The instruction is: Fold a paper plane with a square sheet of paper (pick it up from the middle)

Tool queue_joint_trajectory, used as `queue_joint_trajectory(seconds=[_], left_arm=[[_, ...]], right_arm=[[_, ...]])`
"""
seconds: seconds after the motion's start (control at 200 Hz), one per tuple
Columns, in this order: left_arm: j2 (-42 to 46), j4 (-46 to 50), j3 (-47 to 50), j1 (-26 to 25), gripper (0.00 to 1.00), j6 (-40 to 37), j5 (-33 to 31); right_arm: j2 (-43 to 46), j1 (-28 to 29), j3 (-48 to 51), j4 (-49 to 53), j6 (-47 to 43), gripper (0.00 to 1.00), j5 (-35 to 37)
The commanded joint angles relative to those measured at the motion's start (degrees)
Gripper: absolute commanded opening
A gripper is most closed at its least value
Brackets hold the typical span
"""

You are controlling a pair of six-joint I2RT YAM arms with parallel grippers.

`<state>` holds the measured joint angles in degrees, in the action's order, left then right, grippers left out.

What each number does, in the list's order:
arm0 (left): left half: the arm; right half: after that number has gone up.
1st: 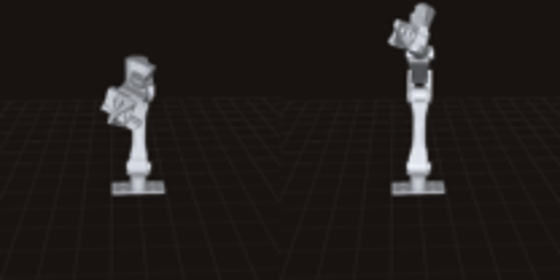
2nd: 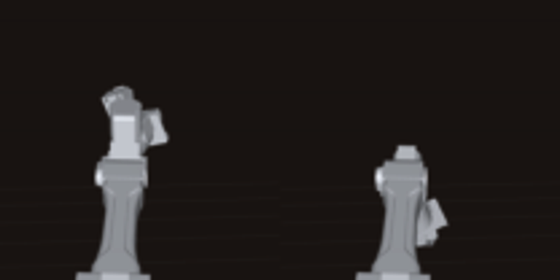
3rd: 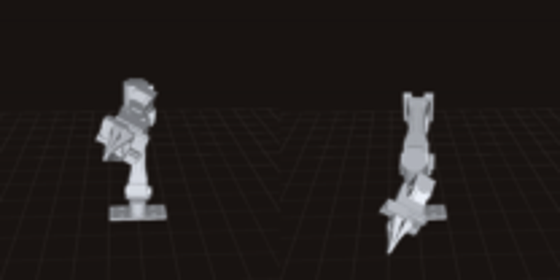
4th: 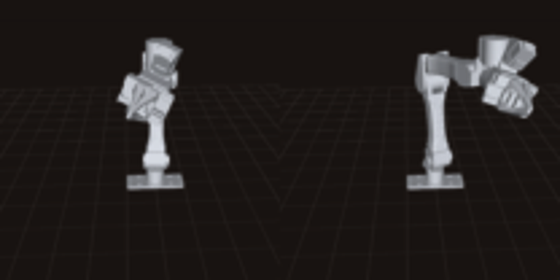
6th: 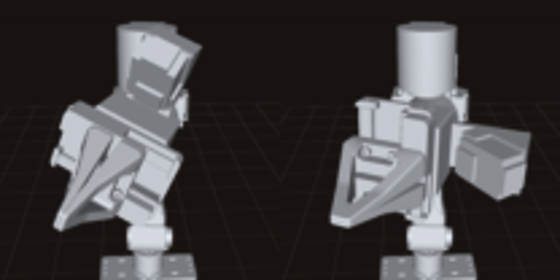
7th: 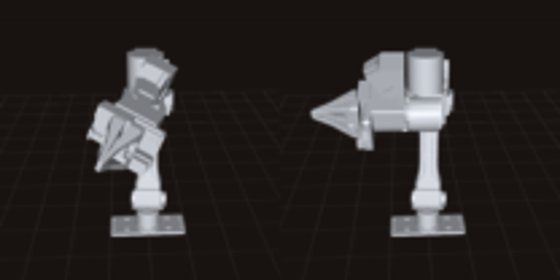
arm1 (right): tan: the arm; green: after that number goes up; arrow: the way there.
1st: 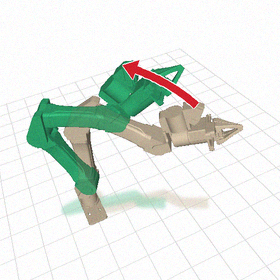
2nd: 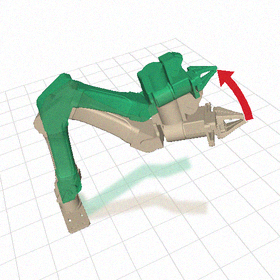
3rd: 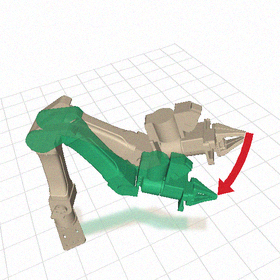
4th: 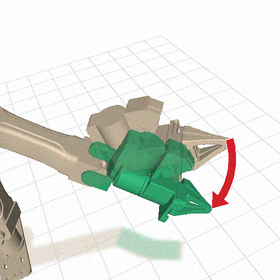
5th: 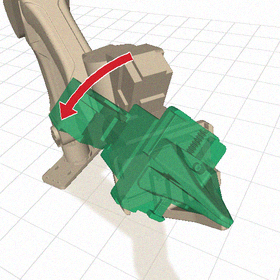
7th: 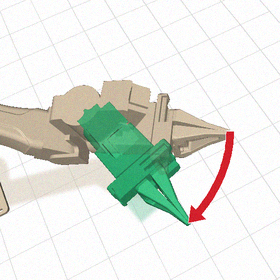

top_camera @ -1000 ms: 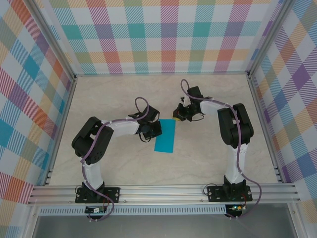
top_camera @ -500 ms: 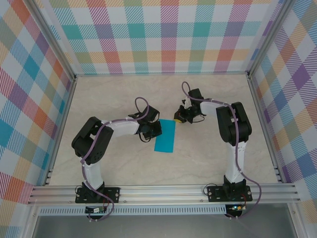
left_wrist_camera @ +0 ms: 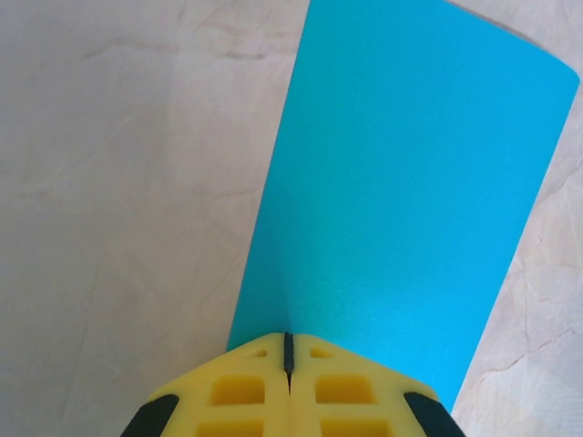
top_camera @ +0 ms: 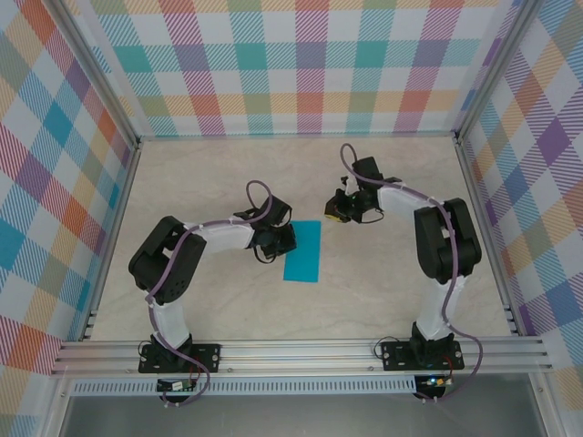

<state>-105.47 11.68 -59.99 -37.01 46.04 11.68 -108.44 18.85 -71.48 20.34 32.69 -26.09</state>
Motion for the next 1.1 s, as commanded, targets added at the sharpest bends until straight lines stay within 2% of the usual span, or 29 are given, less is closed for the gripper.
queue_joint_trajectory(seconds=[0.0, 0.15, 0.32, 0.47, 0.665, 0.86, 1.095], left_arm=[[2.57, 0.96, 2.63, -0.93, 0.0, 1.98, 1.47], [4.86, -0.43, 3.8, -1.04, 0.0, 3.04, 1.93], [7.23, -1.31, 5.26, -1.04, 0.0, 3.62, 0.79], [7.82, -2.18, 6.42, -0.7, 0.06, 4.11, 0.98], [8.09, -6.87, 8.83, 1.09, 0.19, 6.31, 3.88], [8.26, -8.73, 9.62, 2.54, 0.25, 7.13, 5.75], [8.26, -8.3, 9.8, 3.09, 0.28, 7.09, 5.94]], right_arm=[[4.71, 0.19, 5.07, -1.76, 1.48, 0.17, 0.02], [9.06, 1.11, 11.09, -5.4, 3.65, 0.25, -2.43], [10.81, 3.61, 15.05, -4.93, 3.77, 0.31, -1.36], [11.13, 5.85, 17.55, -6.15, 5.38, 0.33, -1.33], [10.8, 8.52, 18.42, -8.56, 7.74, 0.34, -2.78], [9.29, 10.15, 17.15, -8.26, 8.13, 0.35, -3.01], [6.39, 11.11, 16.04, -8.32, 8.16, 0.35, -3.8]])
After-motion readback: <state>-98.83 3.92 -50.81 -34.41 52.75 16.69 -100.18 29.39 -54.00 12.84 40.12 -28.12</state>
